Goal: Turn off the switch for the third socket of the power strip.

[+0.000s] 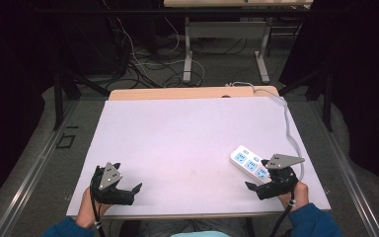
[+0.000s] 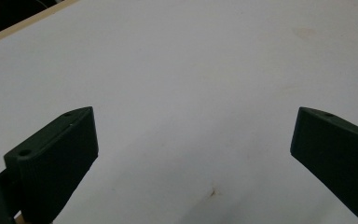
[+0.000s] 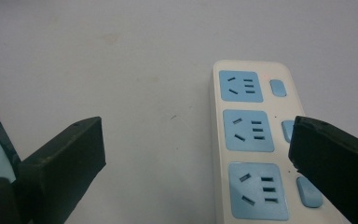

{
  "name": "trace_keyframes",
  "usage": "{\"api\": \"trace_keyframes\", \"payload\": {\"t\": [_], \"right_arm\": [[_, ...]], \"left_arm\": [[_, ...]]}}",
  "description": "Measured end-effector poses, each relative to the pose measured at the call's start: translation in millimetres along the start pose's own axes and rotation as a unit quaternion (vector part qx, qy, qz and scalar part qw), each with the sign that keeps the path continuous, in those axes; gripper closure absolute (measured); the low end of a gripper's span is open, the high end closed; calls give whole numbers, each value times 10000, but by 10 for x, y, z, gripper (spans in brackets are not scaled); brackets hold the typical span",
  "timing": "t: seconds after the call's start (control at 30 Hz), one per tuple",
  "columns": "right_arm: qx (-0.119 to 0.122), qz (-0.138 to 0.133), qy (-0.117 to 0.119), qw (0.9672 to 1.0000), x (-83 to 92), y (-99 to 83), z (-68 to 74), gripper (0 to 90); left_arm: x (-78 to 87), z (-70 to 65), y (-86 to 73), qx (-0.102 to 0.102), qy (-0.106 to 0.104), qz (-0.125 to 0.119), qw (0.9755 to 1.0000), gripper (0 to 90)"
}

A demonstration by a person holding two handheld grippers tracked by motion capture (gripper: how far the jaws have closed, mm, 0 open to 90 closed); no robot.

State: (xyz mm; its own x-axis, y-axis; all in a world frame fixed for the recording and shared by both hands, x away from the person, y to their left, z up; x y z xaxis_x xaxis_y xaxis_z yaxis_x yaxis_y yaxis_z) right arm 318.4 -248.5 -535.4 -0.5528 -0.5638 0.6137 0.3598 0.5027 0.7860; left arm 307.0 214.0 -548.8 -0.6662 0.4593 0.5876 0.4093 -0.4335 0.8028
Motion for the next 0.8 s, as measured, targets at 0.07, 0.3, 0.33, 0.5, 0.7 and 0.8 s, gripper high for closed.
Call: {"api": "trace_keyframes", "payload": {"t": [0.07, 0.3, 0.33, 0.5, 0.7, 0.8], "right_arm": [[-18, -2, -10, 10000, 3, 15, -11, 31], [-16, -23, -25, 10000, 13, 54, -41, 32], [-11, -34, -19, 10000, 11, 59, -48, 32], [-47, -21, -20, 10000, 14, 72, -73, 32], [-126, -28, -42, 9999, 16, 84, -112, 32], [-174, -29, -62, 9998, 13, 96, -127, 32]], "left_arm": [[-1, 0, 1, 10, -3, 8, 10000, 4], [-1, -7, 1, 13, -26, 31, 10000, 4], [-4, -9, 0, 23, -39, 32, 10000, 5], [-13, -11, 3, 25, -39, 23, 10000, 4], [-16, -6, 3, 6, -20, 26, 10000, 4], [-16, -5, 3, 0, -31, 55, 10000, 4]]}}
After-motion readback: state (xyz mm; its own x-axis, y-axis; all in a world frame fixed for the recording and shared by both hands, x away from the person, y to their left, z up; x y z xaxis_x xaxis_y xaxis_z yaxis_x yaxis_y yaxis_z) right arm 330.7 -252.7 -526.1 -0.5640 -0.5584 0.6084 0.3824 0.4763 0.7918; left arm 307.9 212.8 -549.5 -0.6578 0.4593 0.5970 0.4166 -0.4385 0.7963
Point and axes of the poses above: each handheld gripper's, and its own axes: x roughly backward along the jaws, y roughly out of its top, z roughly to its left, the point moved 4 cm from there along -x, roughly forward along the jaws, and after that the axes turned 4 degrees about x, right-handed, at the moved point
